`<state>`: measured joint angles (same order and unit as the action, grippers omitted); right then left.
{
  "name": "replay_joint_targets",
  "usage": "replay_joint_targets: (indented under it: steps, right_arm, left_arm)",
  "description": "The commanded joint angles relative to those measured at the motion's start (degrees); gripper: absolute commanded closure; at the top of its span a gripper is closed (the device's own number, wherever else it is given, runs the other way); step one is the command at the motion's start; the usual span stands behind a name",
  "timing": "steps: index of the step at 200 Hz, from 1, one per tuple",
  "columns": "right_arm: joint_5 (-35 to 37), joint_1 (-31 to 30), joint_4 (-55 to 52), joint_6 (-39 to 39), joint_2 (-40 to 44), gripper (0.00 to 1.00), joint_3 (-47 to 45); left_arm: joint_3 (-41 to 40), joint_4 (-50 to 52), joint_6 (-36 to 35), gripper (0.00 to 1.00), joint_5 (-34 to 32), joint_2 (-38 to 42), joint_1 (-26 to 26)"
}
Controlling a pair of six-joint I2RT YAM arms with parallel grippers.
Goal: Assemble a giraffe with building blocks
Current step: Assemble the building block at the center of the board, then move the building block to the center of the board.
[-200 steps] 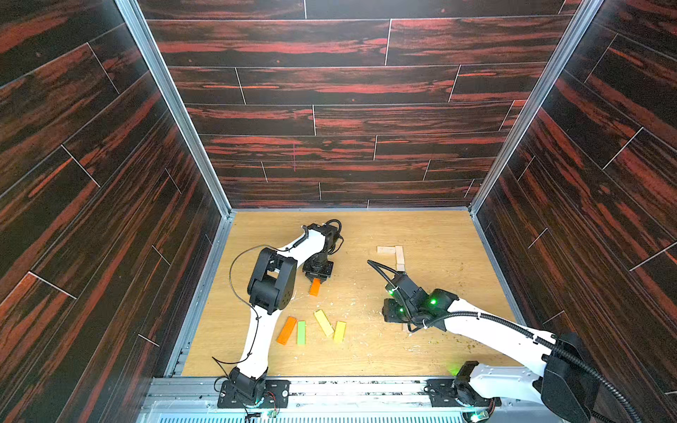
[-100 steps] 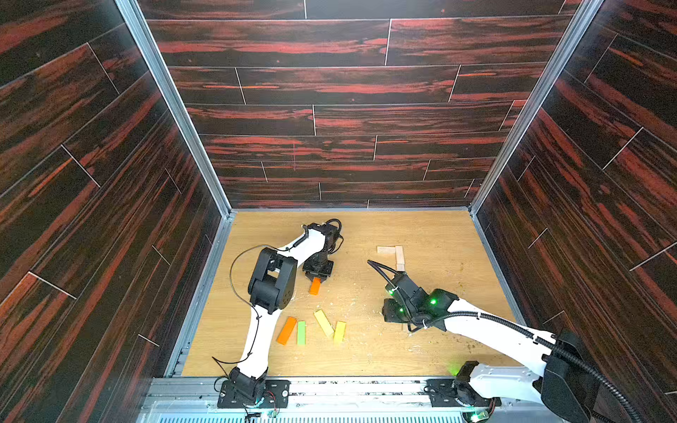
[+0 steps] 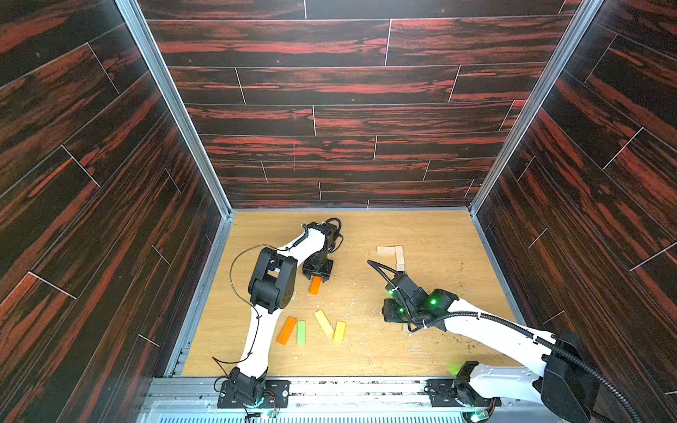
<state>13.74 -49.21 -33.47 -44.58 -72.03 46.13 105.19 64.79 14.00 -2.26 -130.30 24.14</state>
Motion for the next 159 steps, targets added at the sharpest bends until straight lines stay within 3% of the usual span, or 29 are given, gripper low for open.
replay_joint_targets:
  steps: [1, 34, 76, 125, 159]
  right_arm:
    - [0.50, -0.18, -1.33, -0.73, -0.53, 0.43, 1.40]
    - [0.14, -0.36, -1.33, 0.06, -0.83, 0.43, 2.03]
    - [0.73, -3.93, 0.11, 2.84, -3.89, 0.43, 4.50]
    - [1.90, -13.34, 2.12, 6.11, -13.03, 0.43, 11.01]
    - [1.33, -16.56, 3.37, 5.51, -16.31, 0.43, 12.99]
  left_arm:
    - [0.11, 2.06, -0.81, 0.37, -0.51, 8.03, 0.49]
    - [-3.26, 1.32, 0.77, 0.32, -2.40, 21.48, 1.10]
    - [-17.24, -3.72, 5.99, 0.30, -10.72, 41.02, 0.40]
    - [-38.56, -7.85, 13.44, 0.30, -8.53, 57.88, -2.12]
    - [-50.39, -7.95, 17.89, 0.29, -1.80, 62.51, -2.87]
